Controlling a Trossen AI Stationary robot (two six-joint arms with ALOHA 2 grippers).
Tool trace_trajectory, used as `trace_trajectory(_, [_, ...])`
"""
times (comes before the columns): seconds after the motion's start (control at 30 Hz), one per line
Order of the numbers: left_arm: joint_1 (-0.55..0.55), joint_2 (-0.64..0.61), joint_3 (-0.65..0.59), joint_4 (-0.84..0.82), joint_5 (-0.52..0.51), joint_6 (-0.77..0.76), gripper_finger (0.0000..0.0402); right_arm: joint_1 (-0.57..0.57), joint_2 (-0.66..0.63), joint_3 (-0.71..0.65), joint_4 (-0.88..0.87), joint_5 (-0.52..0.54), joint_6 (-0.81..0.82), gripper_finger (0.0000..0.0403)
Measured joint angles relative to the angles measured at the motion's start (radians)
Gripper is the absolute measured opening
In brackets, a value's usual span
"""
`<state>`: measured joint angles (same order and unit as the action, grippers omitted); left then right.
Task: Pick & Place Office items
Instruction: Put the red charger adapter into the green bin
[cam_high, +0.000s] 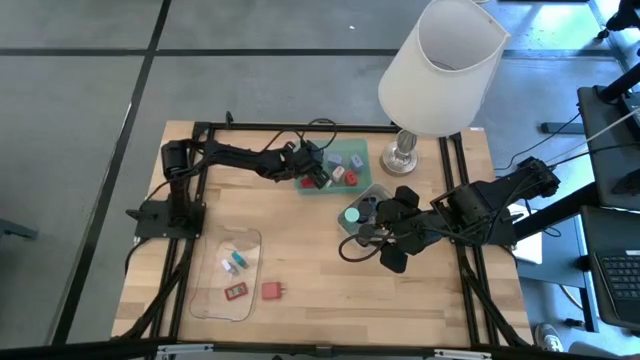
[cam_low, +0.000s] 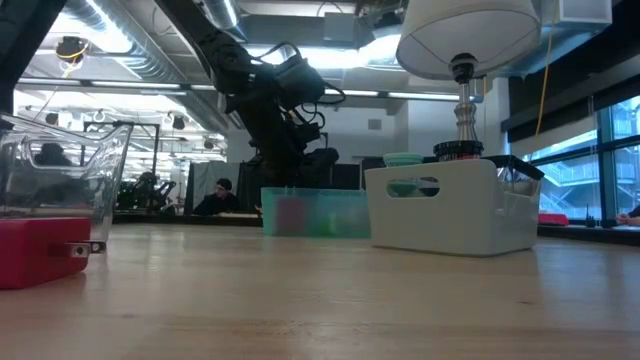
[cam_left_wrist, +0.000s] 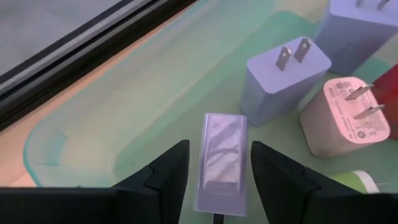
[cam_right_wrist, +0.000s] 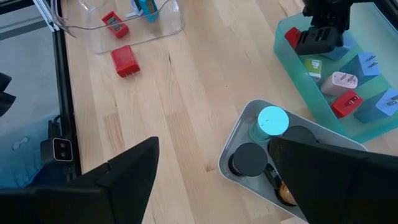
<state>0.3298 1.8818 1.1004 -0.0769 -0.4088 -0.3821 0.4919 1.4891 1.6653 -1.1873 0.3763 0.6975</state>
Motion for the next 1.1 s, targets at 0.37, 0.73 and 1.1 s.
trace_trajectory(0.37, [-0.038,-0.155,0.0,-0.008,0.034,0.067,0.0191,0.0,0.0,0.0,0.003,0.0,0.0,0.0311])
trace_trajectory(0.73, [-0.383,-0.354,0.0,0.004,0.123,0.093,0.0173,0.0,0.0,0.0,0.018,-0.001,0.0,0.0311])
trace_trajectory(1.1, [-0.785,-0.235,0.0,0.044,0.007,0.036,0.0185,0.0,0.0,0.0,0.039,-0.003,0.0,0.0311])
